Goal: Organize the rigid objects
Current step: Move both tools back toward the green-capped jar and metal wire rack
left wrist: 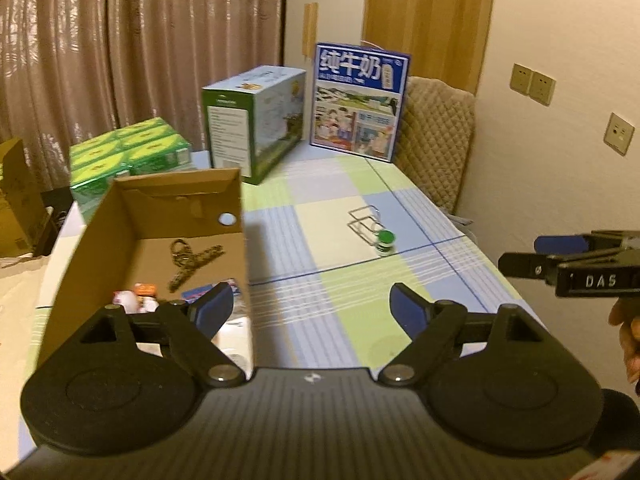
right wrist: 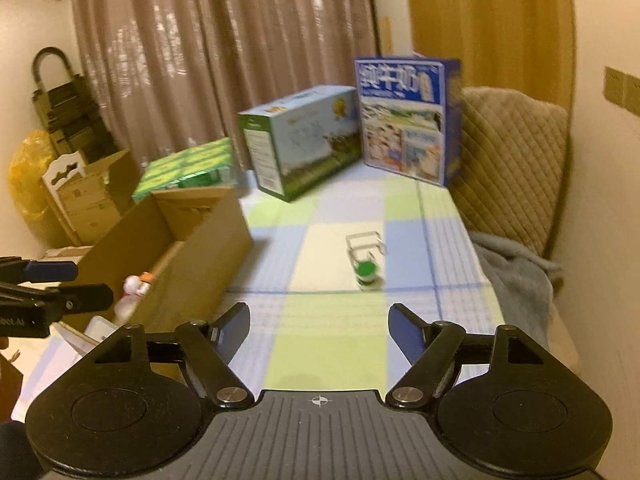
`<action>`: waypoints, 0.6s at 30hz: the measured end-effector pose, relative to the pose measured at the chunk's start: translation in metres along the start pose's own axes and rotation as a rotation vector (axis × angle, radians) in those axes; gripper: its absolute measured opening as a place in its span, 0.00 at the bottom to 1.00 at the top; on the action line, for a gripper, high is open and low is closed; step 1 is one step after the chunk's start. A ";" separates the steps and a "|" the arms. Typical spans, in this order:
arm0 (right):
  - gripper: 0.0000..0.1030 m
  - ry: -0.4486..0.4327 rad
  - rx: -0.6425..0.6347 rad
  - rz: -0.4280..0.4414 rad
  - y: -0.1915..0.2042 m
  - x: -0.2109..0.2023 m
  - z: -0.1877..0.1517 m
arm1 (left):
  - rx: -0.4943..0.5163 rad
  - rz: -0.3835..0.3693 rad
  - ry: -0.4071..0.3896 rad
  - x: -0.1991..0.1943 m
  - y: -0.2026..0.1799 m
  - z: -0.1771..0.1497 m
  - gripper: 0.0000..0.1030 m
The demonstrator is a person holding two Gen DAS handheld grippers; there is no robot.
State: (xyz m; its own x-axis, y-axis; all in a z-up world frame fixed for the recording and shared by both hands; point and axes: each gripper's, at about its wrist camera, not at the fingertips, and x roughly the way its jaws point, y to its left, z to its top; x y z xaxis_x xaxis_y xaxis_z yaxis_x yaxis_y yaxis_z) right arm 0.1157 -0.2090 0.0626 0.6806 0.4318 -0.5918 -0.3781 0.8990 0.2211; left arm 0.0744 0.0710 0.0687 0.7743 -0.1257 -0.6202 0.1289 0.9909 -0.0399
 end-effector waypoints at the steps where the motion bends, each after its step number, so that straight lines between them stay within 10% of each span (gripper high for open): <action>1: 0.72 0.003 0.009 -0.006 -0.005 -0.001 -0.003 | 0.004 -0.005 0.003 0.004 -0.004 0.000 0.80; 18: 0.72 0.027 0.072 -0.035 -0.046 0.019 -0.018 | 0.031 -0.057 0.046 0.059 -0.045 0.009 0.80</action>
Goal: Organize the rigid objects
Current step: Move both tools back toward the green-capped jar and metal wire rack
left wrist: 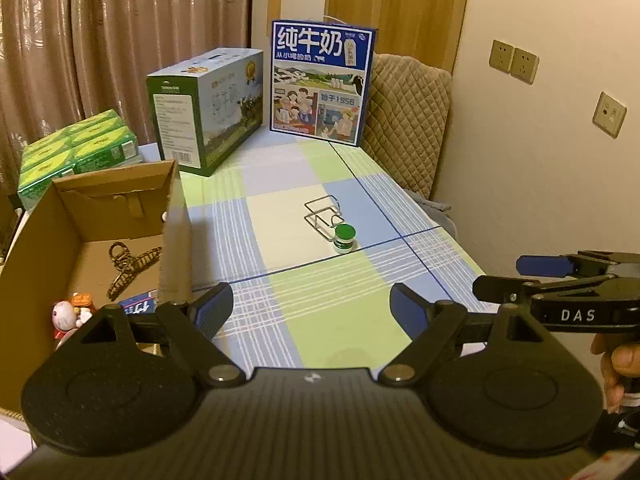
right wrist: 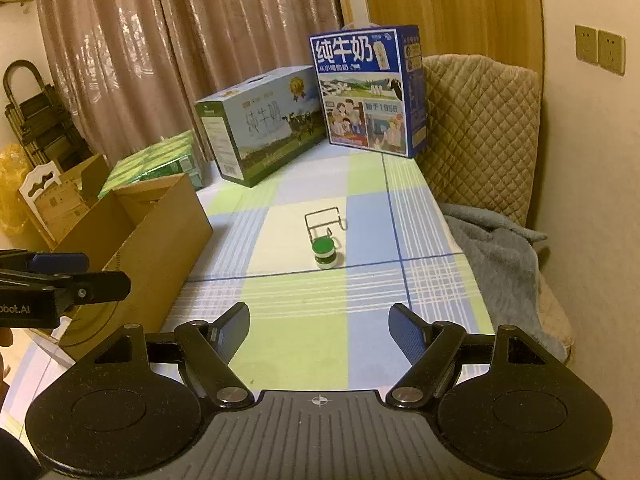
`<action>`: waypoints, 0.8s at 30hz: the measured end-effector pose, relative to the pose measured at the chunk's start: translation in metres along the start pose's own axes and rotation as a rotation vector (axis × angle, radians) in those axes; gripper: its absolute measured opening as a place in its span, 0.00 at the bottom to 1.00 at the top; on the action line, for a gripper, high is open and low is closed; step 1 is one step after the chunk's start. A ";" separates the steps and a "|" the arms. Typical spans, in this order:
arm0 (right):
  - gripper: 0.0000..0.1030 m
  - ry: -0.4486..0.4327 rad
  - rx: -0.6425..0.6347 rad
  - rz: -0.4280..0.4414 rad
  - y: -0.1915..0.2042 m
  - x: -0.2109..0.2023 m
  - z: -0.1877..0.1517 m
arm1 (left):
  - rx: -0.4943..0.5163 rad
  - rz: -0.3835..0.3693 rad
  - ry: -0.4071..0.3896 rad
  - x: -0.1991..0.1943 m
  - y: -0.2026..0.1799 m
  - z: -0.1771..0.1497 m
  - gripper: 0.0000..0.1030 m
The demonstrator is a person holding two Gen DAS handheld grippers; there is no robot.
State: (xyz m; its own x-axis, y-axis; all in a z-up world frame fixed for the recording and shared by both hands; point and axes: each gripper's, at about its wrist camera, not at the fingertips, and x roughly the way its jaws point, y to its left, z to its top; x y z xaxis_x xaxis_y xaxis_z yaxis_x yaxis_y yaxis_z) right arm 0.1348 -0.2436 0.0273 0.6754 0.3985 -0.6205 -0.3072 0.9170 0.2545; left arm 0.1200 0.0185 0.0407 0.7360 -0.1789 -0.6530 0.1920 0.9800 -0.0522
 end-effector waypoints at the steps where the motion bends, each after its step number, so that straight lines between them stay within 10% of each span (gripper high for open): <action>1: 0.72 0.002 0.003 -0.001 -0.002 0.002 0.000 | 0.002 -0.001 0.003 0.002 -0.001 0.000 0.80; 24: 0.72 -0.041 -0.036 -0.053 -0.018 0.051 0.007 | 0.014 -0.018 0.044 0.061 0.004 0.018 0.80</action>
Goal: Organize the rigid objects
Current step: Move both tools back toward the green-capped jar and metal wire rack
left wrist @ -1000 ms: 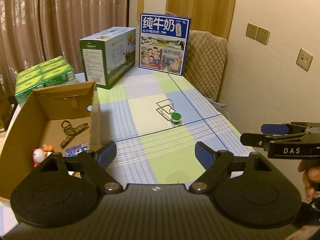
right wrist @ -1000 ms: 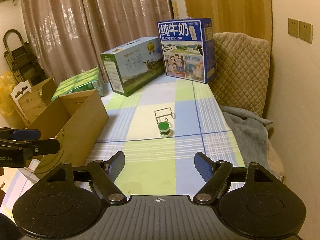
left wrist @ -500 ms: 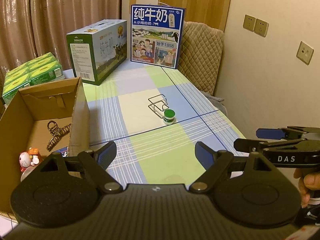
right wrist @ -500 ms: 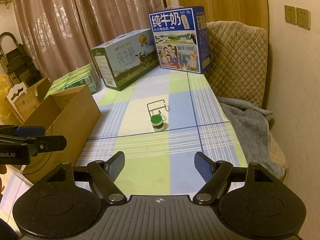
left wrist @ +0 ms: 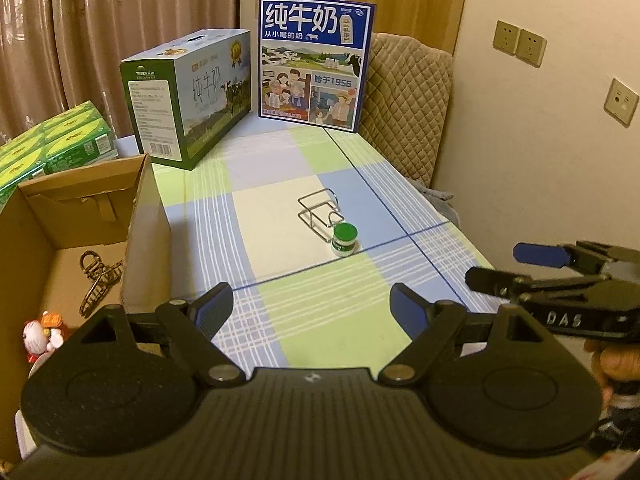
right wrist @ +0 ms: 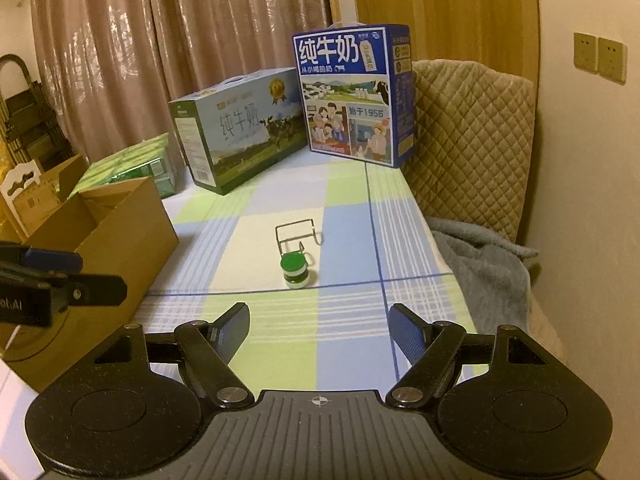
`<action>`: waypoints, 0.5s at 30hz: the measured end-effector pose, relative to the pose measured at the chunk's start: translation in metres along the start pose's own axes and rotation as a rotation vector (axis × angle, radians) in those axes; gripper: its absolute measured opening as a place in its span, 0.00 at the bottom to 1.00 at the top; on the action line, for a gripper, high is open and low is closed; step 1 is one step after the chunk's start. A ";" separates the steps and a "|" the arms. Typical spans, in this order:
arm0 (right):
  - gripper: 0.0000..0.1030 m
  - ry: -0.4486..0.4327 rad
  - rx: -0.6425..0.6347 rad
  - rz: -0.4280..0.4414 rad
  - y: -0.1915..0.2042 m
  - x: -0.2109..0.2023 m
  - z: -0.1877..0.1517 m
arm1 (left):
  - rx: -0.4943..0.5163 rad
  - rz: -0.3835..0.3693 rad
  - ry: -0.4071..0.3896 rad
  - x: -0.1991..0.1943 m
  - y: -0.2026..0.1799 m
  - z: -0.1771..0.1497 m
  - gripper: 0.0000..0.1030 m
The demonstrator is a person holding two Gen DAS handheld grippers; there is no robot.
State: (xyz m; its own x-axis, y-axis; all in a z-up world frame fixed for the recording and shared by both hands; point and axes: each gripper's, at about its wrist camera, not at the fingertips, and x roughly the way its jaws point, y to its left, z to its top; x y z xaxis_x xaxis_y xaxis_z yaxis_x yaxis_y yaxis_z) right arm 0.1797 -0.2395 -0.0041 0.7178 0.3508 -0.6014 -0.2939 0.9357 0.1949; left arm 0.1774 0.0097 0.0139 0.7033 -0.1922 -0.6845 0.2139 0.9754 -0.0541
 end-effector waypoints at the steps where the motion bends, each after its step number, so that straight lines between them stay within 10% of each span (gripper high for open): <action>1: 0.72 -0.002 -0.006 0.001 0.000 0.005 0.000 | -0.001 0.000 0.000 0.004 0.001 0.002 0.80; 15: 0.70 -0.014 -0.085 0.041 0.000 0.090 -0.001 | -0.055 0.049 -0.005 0.074 0.018 0.033 0.80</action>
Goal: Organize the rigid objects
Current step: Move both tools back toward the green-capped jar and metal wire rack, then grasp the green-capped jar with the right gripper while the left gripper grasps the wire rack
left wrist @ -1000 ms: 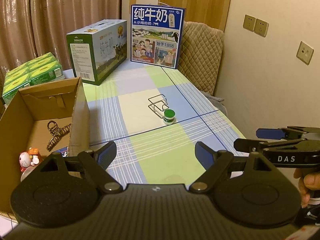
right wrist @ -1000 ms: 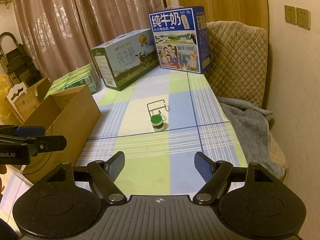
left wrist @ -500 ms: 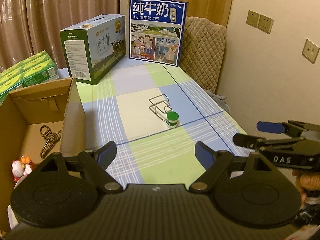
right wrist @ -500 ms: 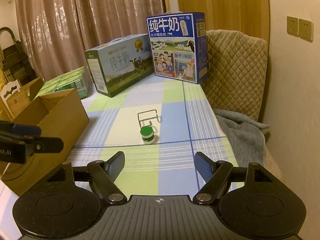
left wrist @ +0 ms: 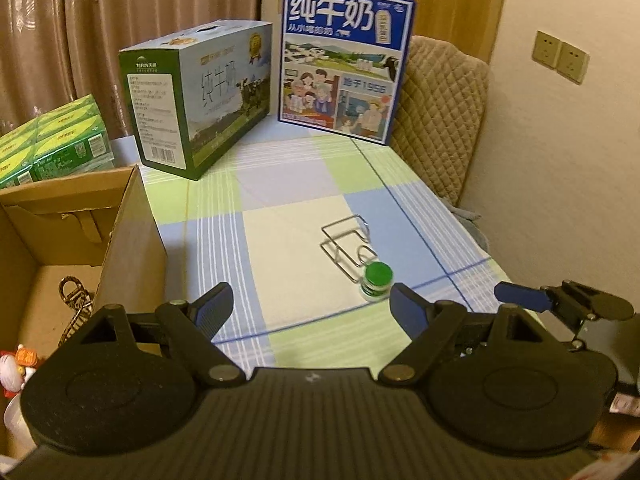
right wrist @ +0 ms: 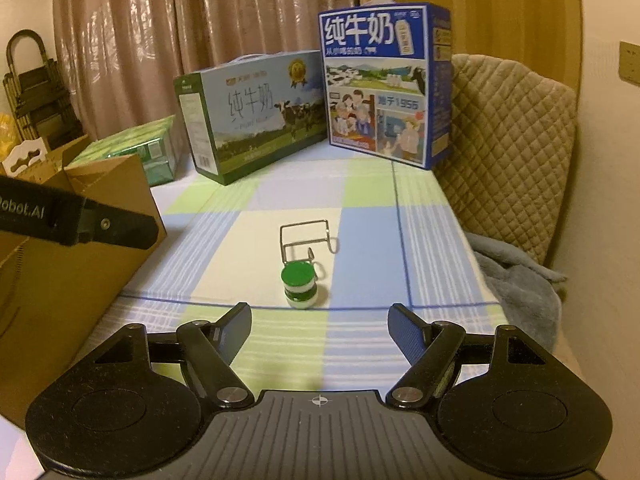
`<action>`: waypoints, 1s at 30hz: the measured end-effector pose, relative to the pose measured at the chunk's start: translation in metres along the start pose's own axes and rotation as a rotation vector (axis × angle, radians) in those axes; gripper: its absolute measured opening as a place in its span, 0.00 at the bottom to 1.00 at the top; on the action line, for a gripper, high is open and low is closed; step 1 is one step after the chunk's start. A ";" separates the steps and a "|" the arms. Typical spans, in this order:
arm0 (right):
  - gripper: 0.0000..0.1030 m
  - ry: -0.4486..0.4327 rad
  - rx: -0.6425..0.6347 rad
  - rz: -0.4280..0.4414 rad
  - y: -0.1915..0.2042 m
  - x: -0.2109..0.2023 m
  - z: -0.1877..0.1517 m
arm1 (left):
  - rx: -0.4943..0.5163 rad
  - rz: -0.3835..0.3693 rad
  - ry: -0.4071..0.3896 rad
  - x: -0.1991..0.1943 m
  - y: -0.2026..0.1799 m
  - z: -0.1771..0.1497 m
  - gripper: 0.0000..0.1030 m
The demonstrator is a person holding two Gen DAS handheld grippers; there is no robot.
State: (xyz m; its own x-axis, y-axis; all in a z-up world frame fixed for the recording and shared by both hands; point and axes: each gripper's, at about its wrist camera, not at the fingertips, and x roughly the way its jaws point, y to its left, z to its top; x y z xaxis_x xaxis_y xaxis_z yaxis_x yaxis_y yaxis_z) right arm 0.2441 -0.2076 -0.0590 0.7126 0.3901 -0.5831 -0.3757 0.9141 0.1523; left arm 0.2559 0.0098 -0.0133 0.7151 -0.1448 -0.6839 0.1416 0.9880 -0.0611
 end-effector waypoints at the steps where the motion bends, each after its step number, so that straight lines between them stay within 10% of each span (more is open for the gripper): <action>1: 0.68 -0.004 -0.009 0.003 0.000 0.006 0.001 | 0.000 0.004 0.001 0.004 0.001 0.001 0.80; 30: 0.26 -0.001 -0.067 0.023 0.004 0.105 0.000 | 0.051 0.038 0.032 0.048 0.007 -0.005 0.80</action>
State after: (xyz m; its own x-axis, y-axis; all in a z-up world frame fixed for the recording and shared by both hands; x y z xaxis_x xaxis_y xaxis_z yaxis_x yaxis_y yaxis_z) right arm 0.3172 -0.1627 -0.1200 0.7042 0.4111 -0.5789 -0.4308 0.8955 0.1117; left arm 0.2884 0.0097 -0.0502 0.6988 -0.1046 -0.7076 0.1502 0.9887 0.0022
